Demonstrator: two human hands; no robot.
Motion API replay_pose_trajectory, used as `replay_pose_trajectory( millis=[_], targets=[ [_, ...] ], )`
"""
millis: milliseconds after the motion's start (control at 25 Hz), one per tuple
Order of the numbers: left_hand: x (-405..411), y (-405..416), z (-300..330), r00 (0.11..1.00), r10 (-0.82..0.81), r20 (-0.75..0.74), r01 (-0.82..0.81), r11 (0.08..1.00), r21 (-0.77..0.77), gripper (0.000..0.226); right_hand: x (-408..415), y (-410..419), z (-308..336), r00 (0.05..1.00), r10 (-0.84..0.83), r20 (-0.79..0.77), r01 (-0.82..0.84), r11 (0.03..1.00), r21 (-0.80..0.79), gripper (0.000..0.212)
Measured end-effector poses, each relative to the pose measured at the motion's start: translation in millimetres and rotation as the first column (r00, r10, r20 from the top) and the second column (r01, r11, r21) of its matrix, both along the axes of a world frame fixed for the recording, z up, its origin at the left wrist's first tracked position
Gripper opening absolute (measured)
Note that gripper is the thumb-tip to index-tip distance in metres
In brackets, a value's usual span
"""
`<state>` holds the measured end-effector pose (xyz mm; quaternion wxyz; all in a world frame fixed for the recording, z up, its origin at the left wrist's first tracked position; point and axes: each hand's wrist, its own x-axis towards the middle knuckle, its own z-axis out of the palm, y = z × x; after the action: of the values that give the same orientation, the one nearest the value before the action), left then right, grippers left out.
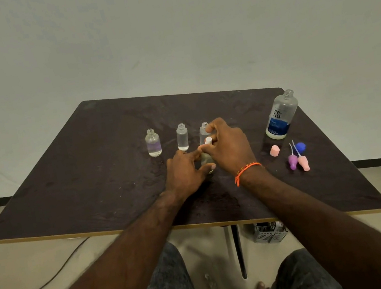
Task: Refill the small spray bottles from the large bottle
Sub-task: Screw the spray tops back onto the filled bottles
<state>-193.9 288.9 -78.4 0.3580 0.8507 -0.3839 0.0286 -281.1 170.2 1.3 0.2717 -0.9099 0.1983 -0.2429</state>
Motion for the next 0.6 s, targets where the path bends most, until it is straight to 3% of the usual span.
replay_pose_trajectory(
  millis=[120,240,360,600],
  targets=[
    [-0.7,2.5,6.2,1.000,-0.003,-0.004,0.003,1.000,0.000,0.024,-2.8,5.9,-9.1,1.000,-0.010,-0.012,0.010,0.998,0.063,0.049],
    [2.8,10.5,8.8,1.000,-0.021,0.010,0.021,1.000,0.002,0.015,-10.4,12.8,-24.8,0.998,-0.029,-0.059,0.039,0.986,0.161,0.042],
    [8.1,23.7,8.9,1.000,-0.031,0.005,0.031,0.999,0.009,0.028,-15.5,21.5,-35.5,0.997,0.024,-0.068,-0.006,0.969,0.247,0.040],
    [38.1,79.6,10.3,0.999,0.046,0.029,-0.047,0.998,0.042,0.035,10.7,67.5,-29.6,0.991,0.126,-0.039,-0.111,0.956,0.272,0.034]
  ],
)
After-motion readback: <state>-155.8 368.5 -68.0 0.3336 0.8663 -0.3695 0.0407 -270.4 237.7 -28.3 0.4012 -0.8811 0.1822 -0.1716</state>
